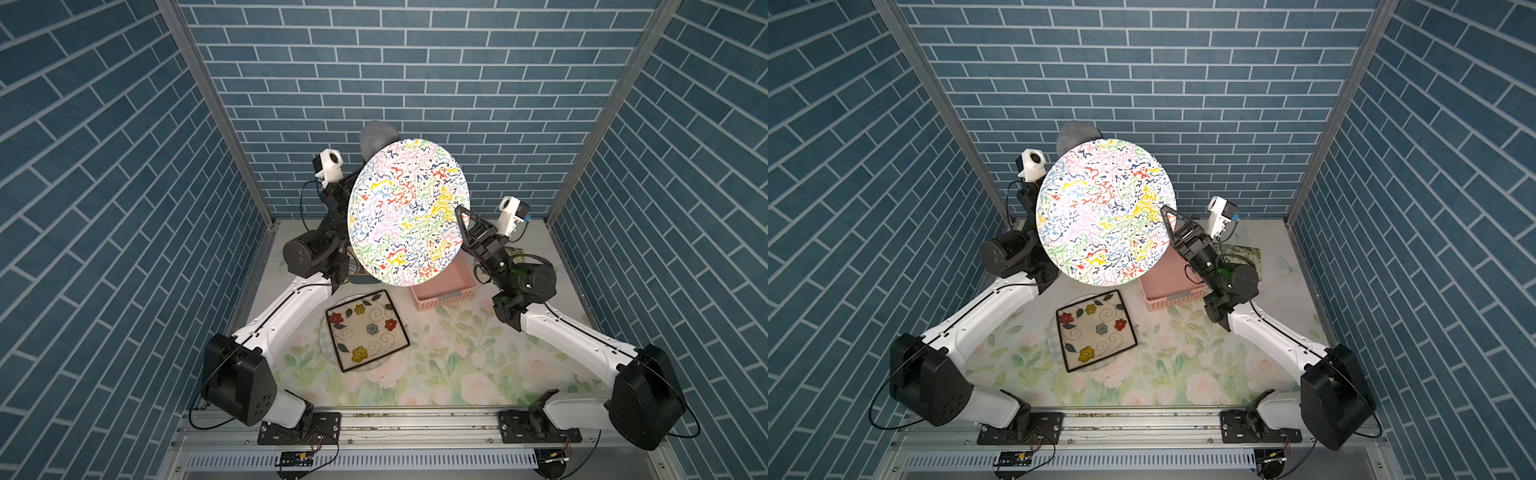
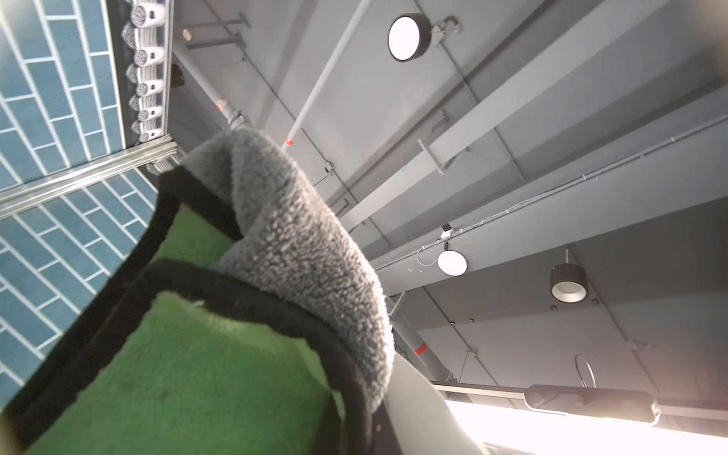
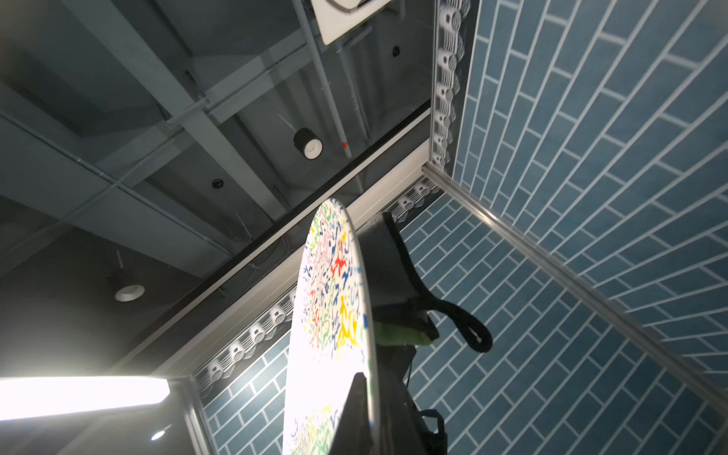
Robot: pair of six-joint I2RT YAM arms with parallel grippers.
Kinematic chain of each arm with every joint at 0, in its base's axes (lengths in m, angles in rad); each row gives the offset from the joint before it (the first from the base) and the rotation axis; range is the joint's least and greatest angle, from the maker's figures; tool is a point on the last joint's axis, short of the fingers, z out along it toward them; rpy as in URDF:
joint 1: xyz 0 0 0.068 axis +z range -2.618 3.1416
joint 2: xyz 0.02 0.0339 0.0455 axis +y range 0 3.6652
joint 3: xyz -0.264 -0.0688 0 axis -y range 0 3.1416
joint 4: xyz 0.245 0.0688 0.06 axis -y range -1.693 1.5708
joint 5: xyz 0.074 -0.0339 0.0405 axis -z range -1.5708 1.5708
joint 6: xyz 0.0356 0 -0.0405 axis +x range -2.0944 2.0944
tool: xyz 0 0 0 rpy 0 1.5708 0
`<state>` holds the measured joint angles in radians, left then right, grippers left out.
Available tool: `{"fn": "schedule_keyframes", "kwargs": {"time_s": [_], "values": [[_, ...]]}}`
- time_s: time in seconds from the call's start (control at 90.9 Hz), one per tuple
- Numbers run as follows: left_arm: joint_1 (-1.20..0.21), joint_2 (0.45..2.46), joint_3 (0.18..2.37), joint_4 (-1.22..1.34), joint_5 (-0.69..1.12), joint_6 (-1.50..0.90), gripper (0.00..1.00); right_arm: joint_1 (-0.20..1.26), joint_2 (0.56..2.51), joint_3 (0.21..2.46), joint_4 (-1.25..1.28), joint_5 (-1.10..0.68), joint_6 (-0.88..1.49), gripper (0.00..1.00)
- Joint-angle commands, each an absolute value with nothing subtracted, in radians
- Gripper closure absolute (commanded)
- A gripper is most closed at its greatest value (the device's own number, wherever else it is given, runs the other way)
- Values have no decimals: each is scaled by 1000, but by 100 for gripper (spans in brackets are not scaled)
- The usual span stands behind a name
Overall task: Wipe the wet plate dry
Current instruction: Wipe the plate with towel, then place the plate on the plate.
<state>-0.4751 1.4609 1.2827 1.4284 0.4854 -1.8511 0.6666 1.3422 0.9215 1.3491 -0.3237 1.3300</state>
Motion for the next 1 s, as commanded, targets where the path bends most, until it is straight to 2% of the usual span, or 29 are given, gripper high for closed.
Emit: {"fn": "schedule_keyframes", "kwargs": {"time_s": [0.0,0.154,0.231,0.308,0.374,0.418,0.495,0.583,0.693,0.836,0.99], "values": [[-579,1427,1256,1439,546,-1754,100,669,1399,1006,1314,-302,1221,100],[-623,1357,1179,1365,572,-1642,100,570,1440,1130,1264,-314,1240,100],[-595,1253,1146,1188,597,-1492,100,490,1424,1101,1294,-306,1294,100],[-554,1130,1161,857,601,-1247,100,414,1375,1026,1305,-294,1334,100],[-533,1041,1238,504,533,-948,100,365,1316,938,1289,-294,1335,100],[-532,1001,1318,210,433,-764,100,347,1271,886,1260,-288,1324,100],[-531,966,1420,-107,180,-558,100,343,1198,800,1161,-278,1271,100],[-530,954,1466,-279,-64,-449,100,384,1137,746,965,-262,1166,100],[-530,959,1463,-363,-228,-397,100,505,1128,705,782,-204,1027,100],[-529,1000,1476,-428,-297,-367,100,655,1195,677,727,-163,951,100],[-526,1024,1454,-424,-282,-365,100,762,1301,689,719,-149,919,100]]}}
